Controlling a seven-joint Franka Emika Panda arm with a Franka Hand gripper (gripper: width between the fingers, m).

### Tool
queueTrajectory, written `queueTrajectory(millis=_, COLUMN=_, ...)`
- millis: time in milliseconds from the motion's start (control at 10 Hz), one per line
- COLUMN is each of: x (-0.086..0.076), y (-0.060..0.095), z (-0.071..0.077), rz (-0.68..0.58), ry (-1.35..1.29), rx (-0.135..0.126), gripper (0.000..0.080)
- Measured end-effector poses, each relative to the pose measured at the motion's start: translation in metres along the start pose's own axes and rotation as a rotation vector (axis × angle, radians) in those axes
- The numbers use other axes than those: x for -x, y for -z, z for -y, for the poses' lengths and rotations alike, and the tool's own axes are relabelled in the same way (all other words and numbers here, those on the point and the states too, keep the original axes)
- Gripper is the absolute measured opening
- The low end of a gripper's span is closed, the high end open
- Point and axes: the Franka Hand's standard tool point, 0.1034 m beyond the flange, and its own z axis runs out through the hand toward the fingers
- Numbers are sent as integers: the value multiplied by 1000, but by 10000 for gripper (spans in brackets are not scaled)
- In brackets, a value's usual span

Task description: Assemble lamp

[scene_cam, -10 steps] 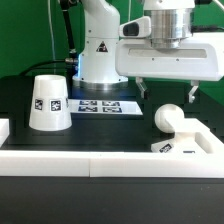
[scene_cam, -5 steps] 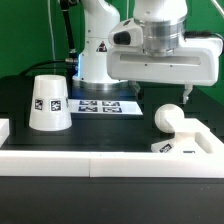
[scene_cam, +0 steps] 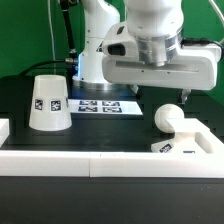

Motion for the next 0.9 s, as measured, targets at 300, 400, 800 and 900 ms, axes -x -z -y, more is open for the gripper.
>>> queueTrajectory(millis=300, x=0, y=0, z=15, rz=179, ry=-8, rx=-4, gripper=699)
queueTrajectory(millis=400, x=-3, y=-1, z=17, rz=211, ry=-16, rx=2, gripper=699)
queueTrajectory(millis=800, x=-12, y=-9, z=16, rz=373, ry=-8, rx=33, gripper=699)
queueTrajectory(millis=900, x=-12, y=-9, z=17, rz=368, ry=-7, rx=32, gripper=699)
